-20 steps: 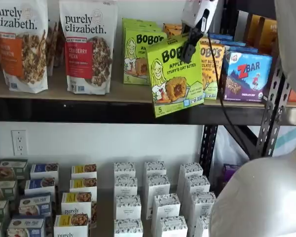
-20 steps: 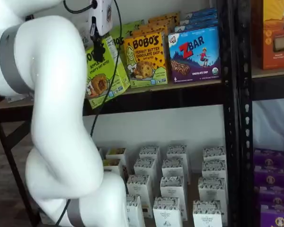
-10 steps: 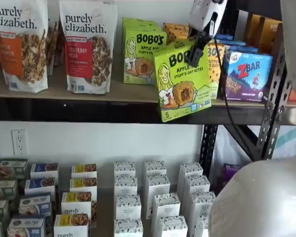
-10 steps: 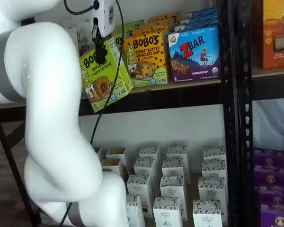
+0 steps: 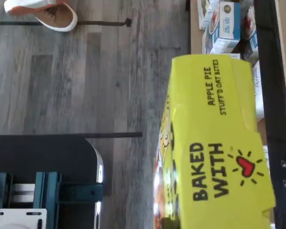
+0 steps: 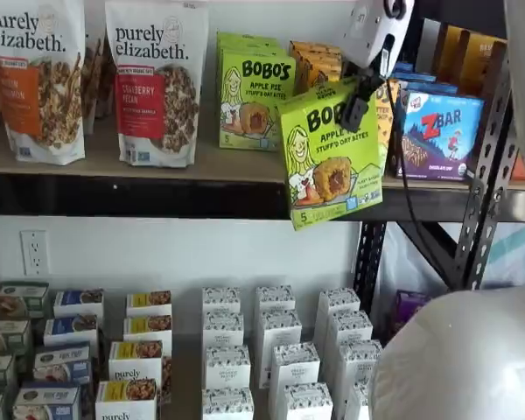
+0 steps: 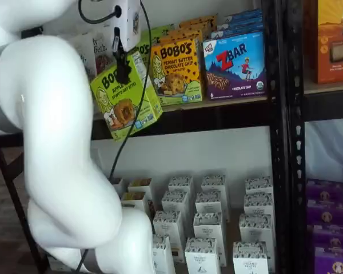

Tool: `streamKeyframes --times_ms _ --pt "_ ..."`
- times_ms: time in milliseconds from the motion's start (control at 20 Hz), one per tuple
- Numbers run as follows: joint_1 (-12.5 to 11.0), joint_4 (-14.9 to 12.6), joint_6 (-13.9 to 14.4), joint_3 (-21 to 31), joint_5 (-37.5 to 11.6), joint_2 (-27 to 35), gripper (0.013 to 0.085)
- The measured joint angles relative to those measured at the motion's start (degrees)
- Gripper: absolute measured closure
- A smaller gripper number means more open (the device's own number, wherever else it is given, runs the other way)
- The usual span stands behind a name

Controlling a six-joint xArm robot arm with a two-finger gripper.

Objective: Pick the green box on the top shelf, the fourth from the left

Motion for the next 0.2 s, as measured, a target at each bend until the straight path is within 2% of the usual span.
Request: streamKeyframes --times_ms 200 --pt "-0.5 -0.02 -0.59 1.44 0.09 -1.03 0.065"
